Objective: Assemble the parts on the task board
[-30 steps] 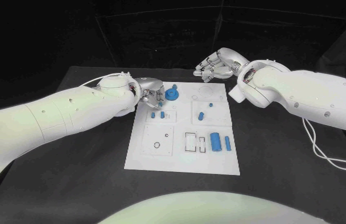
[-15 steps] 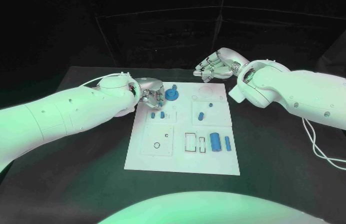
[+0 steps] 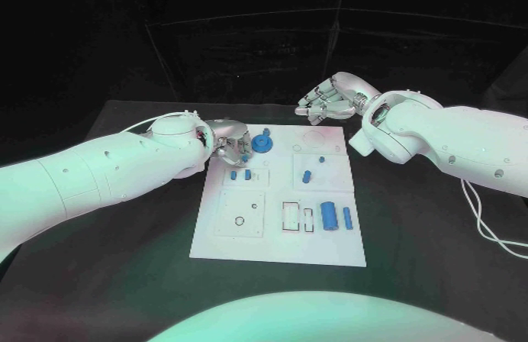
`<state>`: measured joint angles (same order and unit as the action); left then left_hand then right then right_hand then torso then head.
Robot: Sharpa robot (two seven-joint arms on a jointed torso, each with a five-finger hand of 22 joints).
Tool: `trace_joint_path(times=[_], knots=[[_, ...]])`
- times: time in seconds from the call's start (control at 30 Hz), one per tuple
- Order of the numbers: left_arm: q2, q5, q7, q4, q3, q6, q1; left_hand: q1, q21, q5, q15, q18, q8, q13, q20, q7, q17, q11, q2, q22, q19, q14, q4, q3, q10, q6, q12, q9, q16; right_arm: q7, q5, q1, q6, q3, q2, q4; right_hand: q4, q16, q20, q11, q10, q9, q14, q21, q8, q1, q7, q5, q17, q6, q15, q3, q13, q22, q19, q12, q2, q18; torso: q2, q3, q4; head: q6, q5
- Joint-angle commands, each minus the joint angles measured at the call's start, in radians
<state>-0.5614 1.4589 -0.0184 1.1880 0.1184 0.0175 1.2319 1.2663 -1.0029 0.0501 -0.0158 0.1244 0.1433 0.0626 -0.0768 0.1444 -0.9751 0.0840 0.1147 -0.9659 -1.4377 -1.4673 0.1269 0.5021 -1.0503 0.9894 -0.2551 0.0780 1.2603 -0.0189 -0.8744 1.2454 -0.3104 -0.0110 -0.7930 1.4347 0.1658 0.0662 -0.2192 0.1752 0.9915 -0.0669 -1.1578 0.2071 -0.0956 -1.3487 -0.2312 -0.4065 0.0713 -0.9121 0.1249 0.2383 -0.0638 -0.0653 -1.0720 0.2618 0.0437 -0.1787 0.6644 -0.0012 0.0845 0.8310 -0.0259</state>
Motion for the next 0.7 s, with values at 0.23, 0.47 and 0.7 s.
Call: trace_joint_path(times=[0.23, 0.47, 0.7], knots=[[-0.015, 0.000, -0.010, 0.008, 0.001, 0.005, -0.001, 0.003, 0.008, 0.001, 0.008, -0.003, -0.004, 0.002, -0.005, 0.001, 0.003, 0.002, 0.016, 0.004, 0.010, -0.003, 0.001, -0.007, 0.013, -0.005, 0.011, -0.002, -0.005, -0.005, 0.002, 0.002, 0.004, 0.001, -0.002, -0.004, 0.000, -0.001, -0.007, -0.001, -0.008, 0.000, 0.006, -0.004, 0.004, -0.001, -0.005, -0.002, -0.001, 0.004, -0.002, -0.006, 0.001, -0.001, -0.002, -0.005, 0.009, -0.005, 0.000, -0.0006, 0.0002, -0.003, -0.001], [-0.057, -0.017, -0.006, 0.031, 0.000, 0.038, -0.001, 0.011, 0.050, 0.000, 0.015, 0.007, -0.031, -0.001, -0.013, -0.001, 0.016, 0.012, 0.028, 0.044, 0.022, -0.001, 0.006, -0.018, 0.068, -0.043, 0.045, -0.012, -0.006, -0.001, -0.065, 0.002, 0.026, 0.000, -0.006, -0.020, -0.054, 0.017, 0.009, -0.016, 0.009, -0.003, -0.040, 0.003, -0.008, -0.070, 0.012, 0.028, 0.002, -0.019, -0.019, -0.033, 0.000, -0.007, -0.042, 0.001, 0.009, -0.007, -0.001, -0.0005, 0.0006, -0.006, -0.002], [-0.121, -0.179, 0.096, 0.061, -0.002, 0.207, 0.000, 0.011, 0.142, 0.000, 0.024, 0.025, -0.040, 0.002, -0.023, 0.018, 0.070, 0.022, 0.031, 0.132, 0.049, 0.013, -0.007, -0.057, 0.114, -0.048, 0.059, -0.011, -0.032, 0.023, -0.309, 0.000, 0.065, 0.000, -0.007, -0.048, -0.127, 0.120, 0.096, -0.072, 0.090, -0.004, -0.256, 0.114, -0.027, -0.169, 0.061, 0.113, 0.058, -0.095, -0.100, -0.085, 0.001, -0.057, -0.222, 0.013, 0.008, -0.006, -0.003, -0.0012, 0.0020, -0.016, -0.007]])
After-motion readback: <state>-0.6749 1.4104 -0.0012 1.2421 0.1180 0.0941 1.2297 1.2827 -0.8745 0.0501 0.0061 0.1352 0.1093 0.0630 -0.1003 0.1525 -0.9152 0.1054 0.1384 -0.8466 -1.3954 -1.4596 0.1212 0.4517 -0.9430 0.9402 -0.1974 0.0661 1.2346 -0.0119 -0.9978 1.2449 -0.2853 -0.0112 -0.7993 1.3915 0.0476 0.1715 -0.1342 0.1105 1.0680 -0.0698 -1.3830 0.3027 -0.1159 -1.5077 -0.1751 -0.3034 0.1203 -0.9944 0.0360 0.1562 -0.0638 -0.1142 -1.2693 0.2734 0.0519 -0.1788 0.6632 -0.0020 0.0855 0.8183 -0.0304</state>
